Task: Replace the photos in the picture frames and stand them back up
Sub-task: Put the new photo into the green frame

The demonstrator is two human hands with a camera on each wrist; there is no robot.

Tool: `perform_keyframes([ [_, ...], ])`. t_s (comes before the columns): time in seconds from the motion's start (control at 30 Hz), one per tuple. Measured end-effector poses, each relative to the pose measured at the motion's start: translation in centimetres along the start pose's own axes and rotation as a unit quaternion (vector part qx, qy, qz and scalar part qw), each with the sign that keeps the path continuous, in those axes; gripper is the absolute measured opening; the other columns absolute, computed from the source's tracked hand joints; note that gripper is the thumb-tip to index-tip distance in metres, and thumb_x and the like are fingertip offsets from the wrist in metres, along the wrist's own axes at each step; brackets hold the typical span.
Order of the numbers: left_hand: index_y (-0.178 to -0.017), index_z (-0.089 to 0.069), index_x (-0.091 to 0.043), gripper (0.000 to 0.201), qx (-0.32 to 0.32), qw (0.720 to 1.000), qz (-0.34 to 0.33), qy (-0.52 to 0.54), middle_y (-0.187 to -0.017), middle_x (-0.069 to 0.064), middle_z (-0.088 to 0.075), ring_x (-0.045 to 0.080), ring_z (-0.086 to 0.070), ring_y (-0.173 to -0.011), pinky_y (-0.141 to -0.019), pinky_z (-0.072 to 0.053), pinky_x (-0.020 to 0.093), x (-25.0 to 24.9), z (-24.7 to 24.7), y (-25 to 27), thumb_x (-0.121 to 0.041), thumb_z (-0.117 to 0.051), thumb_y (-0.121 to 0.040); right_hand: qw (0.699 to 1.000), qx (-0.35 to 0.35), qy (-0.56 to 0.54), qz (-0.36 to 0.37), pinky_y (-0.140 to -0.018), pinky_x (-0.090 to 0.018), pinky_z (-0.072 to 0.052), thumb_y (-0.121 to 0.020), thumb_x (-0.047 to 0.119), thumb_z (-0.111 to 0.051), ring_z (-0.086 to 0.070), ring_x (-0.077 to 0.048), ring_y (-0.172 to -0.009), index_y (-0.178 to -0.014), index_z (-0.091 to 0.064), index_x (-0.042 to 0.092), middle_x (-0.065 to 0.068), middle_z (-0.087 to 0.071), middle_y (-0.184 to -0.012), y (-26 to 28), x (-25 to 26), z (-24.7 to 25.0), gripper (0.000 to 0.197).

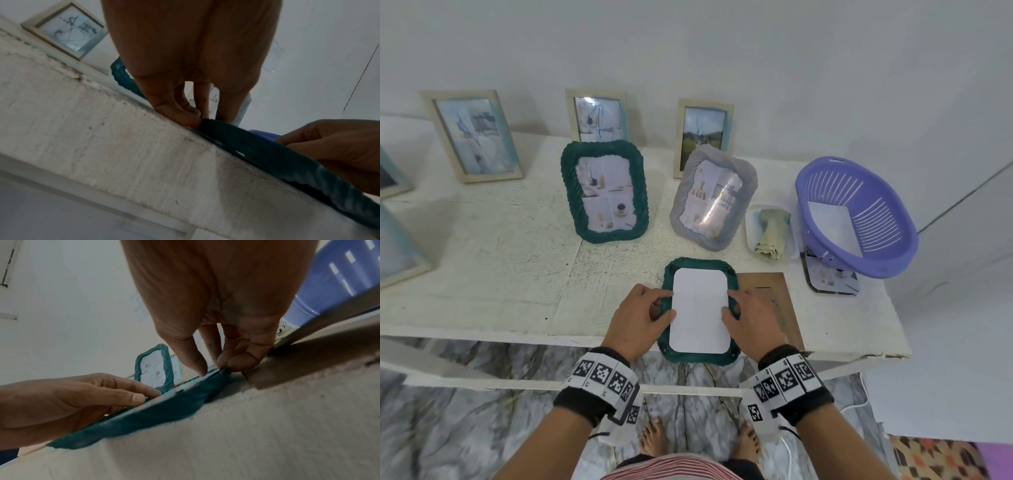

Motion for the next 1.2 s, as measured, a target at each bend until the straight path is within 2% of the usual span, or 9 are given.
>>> perform_keyframes([
  [0.13,-0.119,-0.065,-0.029,0.033,-0.005,1.000,-0.005,0.004,-0.095,-0.010,-0.047,0.010,-0.056,-0.084,-0.084,-0.051,0.032,0.0,0.0,-0.1,-0.032,-0.070,-0.086,1.000,-0.009,0.000,0.007,-0.071,-0.029,-0.037,-0.094,0.020,-0.053,-0.043,-0.016,-0.077,-0.114,-0.063,0.009,0.009,-0.038,-0.074,0.0,0.1,0.1,0.024],
  [0.23,-0.118,-0.065,-0.028,0.033,-0.004,1.000,-0.007,0.008,-0.095,-0.011,-0.048,0.008,-0.056,-0.084,-0.083,-0.051,0.030,0.1,0.1,-0.1,-0.032,-0.070,-0.086,1.000,-0.020,-0.007,0.016,-0.070,-0.029,-0.035,-0.093,0.020,-0.054,-0.042,-0.016,-0.072,-0.107,-0.064,0.009,0.012,-0.036,-0.072,0.1,0.2,0.3,0.020],
  [0.37,-0.116,-0.067,-0.024,0.029,-0.018,0.999,-0.003,0.026,-0.093,-0.008,-0.052,0.005,-0.058,-0.080,-0.083,-0.050,0.026,0.2,0.3,-0.2,-0.027,-0.070,-0.087,0.997,-0.076,-0.006,-0.004,-0.069,-0.030,-0.040,-0.093,0.026,-0.053,-0.050,-0.020,-0.079,-0.108,-0.060,0.012,-0.001,-0.052,-0.091,0.5,0.2,1.9,0.022],
  [0.47,-0.113,-0.069,-0.022,0.026,-0.026,0.998,0.001,0.051,-0.093,-0.005,-0.055,0.007,-0.059,-0.079,-0.078,-0.045,0.015,0.4,0.4,-0.3,-0.022,-0.070,-0.088,0.983,-0.133,0.104,-0.066,-0.076,-0.034,-0.045,-0.092,0.038,-0.052,-0.050,-0.025,-0.096,-0.110,-0.059,0.011,-0.009,-0.054,-0.111,0.9,-0.8,3.6,0.034],
  [0.6,-0.113,-0.068,-0.022,0.025,-0.033,0.997,0.001,0.075,-0.095,-0.004,-0.059,0.003,-0.060,-0.079,-0.075,-0.042,0.006,0.7,0.6,-0.3,-0.017,-0.069,-0.089,0.968,-0.063,0.178,-0.163,-0.081,-0.039,-0.043,-0.084,0.058,-0.049,-0.045,-0.031,-0.107,-0.120,-0.050,0.016,-0.011,-0.049,-0.118,1.0,-2.9,3.7,0.056],
  [0.7,-0.113,-0.068,-0.024,0.027,-0.042,0.994,0.001,0.096,-0.097,-0.004,-0.061,0.001,-0.060,-0.081,-0.074,-0.044,0.004,1.0,0.7,-0.3,-0.014,-0.069,-0.089,0.970,-0.040,0.163,-0.174,-0.084,-0.040,-0.045,-0.084,0.056,-0.053,-0.043,-0.030,-0.109,-0.122,-0.049,0.015,-0.011,-0.047,-0.119,1.3,-3.8,3.3,0.056],
  [0.87,-0.110,-0.065,-0.033,0.031,-0.029,0.990,-0.006,0.135,-0.098,-0.005,-0.063,0.001,-0.059,-0.086,-0.074,-0.046,0.005,1.2,0.6,0.0,-0.011,-0.069,-0.088,0.975,-0.060,0.072,-0.199,-0.085,-0.040,-0.041,-0.080,0.049,-0.062,-0.042,-0.033,-0.109,-0.120,-0.051,0.014,-0.012,-0.046,-0.120,1.1,-4.3,4.2,0.053],
  [1.03,-0.106,-0.065,-0.034,0.032,-0.039,0.987,-0.012,0.158,-0.097,-0.005,-0.065,0.003,-0.060,-0.085,-0.074,-0.046,0.006,1.4,0.6,0.1,-0.009,-0.069,-0.088,0.976,-0.127,0.023,-0.174,-0.083,-0.038,-0.039,-0.075,0.055,-0.066,-0.041,-0.030,-0.103,-0.102,-0.051,0.014,-0.007,-0.041,-0.109,1.2,-2.1,5.1,0.051],
  [1.2,-0.101,-0.063,-0.043,0.040,-0.044,0.985,-0.015,0.168,-0.095,-0.006,-0.066,0.006,-0.061,-0.082,-0.074,-0.050,0.012,1.7,0.5,0.0,-0.006,-0.069,-0.087,0.989,-0.074,0.063,-0.108,-0.073,-0.031,-0.039,-0.076,0.061,-0.058,-0.040,-0.024,-0.100,-0.102,-0.048,0.015,-0.003,-0.033,-0.106,0.8,2.6,2.2,0.053],
])
Point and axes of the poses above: each hand's wrist, its own y-axis away from the middle knuckle, its own z-axis out of the back of the hand, x = y × z, the point moved 3 cm from there along -y, towards the middle knuckle
